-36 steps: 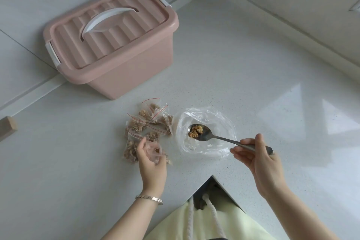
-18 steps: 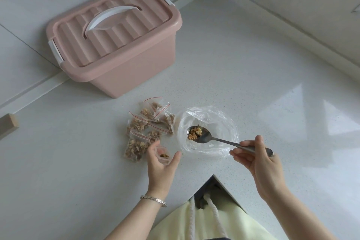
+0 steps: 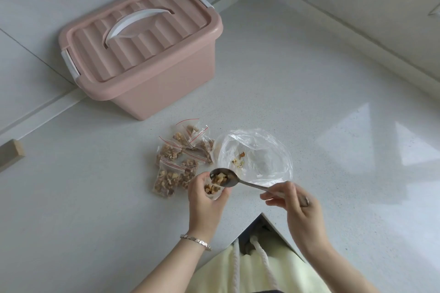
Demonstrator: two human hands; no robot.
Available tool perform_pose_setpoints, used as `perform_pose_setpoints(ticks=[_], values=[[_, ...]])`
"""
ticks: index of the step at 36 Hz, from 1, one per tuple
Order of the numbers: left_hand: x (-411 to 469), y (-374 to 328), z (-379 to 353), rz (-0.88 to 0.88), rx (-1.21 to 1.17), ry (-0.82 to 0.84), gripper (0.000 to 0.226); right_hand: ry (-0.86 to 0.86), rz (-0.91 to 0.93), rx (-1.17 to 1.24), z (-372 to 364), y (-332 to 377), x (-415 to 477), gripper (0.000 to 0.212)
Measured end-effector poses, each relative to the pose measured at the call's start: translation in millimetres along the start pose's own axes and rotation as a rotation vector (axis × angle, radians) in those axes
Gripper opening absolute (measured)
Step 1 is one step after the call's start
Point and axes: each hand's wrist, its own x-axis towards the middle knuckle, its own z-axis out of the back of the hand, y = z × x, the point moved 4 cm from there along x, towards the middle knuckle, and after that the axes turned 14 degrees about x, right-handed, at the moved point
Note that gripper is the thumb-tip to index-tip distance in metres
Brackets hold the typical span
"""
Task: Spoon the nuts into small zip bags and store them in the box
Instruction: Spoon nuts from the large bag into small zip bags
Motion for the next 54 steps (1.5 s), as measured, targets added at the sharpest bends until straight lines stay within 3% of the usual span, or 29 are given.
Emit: perform_pose_setpoints(ticks=[6, 13, 20, 24, 28, 32, 35, 37, 39, 41, 46, 54], values=[[-1, -1, 3, -0.059, -0.035, -0.024, 0.04, 0.246, 0.302, -0.359, -12, 3, -13, 0.042], [-1, -3, 7, -0.059, 0.063, -0.04, 0.036, 0.41, 0.563, -0.495, -14, 6, -17, 0.028], [8, -3, 20, -0.201, 0.436, -0.152, 0.053, 0.071, 0.347, -0.304, 13, 12, -1, 0.031], [26, -11, 33, -0.234, 0.569, -0.25, 0.047, -0.077, 0.197, -0.131, 29, 18, 12, 0.039], [51, -21, 43, -0.081, 0.742, -0.187, 0.044, -0.146, 0.16, -0.038, 42, 20, 21, 0.063], [62, -26, 45, -0.013, 0.89, -0.135, 0.048, -0.204, 0.127, 0.015, 51, 17, 24, 0.047], [62, -31, 39, -0.135, 0.963, -0.221, 0.045, -0.214, 0.136, -0.007, 53, 15, 23, 0.052], [58, -42, 32, -0.316, 0.841, -0.297, 0.041, -0.222, 0.143, -0.026, 55, 14, 20, 0.053], [53, -55, 22, -0.468, 0.655, -0.229, 0.04, -0.225, 0.153, -0.074, 56, 13, 20, 0.051], [51, -66, 11, -0.501, 0.549, -0.1, 0.04, -0.232, 0.136, -0.104, 56, 8, 20, 0.039], [61, -68, -17, -0.315, 0.685, 0.302, 0.031, -0.183, 0.111, -0.155, 43, -2, 25, 0.028], [72, -65, -28, -0.256, 0.725, 0.404, 0.05, -0.064, 0.111, -0.376, 24, -19, 36, 0.023]])
